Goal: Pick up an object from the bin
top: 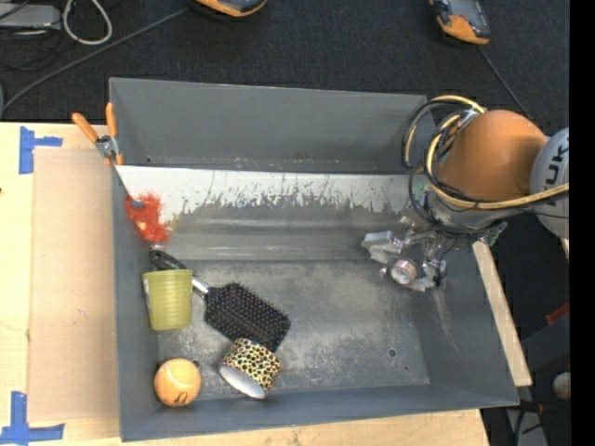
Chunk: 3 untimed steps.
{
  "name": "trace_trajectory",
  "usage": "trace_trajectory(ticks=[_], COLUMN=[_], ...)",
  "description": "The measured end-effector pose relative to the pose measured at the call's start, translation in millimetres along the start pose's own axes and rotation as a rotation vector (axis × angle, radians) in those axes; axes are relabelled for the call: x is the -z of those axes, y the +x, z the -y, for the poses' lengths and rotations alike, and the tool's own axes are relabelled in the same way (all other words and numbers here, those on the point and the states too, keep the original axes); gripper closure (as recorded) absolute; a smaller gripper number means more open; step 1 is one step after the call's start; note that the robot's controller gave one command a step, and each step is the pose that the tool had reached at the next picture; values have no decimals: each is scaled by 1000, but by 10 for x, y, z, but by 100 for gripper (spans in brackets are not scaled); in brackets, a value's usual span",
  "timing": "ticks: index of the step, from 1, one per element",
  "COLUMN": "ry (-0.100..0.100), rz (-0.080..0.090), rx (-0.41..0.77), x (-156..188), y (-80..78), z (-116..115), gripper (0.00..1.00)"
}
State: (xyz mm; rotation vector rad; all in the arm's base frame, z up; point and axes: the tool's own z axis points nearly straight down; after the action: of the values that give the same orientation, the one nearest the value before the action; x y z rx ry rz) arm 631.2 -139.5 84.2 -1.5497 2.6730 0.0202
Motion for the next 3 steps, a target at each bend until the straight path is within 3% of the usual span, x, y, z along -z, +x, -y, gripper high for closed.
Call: trace_trajectory(ticks=[1, 2, 3], ry=[0, 0, -2], rz=[1, 4, 4], rx=[-2, -3, -6], x=[1, 372, 455], y=[3, -38, -40], z=[1, 4, -9], gripper=[100, 100, 100])
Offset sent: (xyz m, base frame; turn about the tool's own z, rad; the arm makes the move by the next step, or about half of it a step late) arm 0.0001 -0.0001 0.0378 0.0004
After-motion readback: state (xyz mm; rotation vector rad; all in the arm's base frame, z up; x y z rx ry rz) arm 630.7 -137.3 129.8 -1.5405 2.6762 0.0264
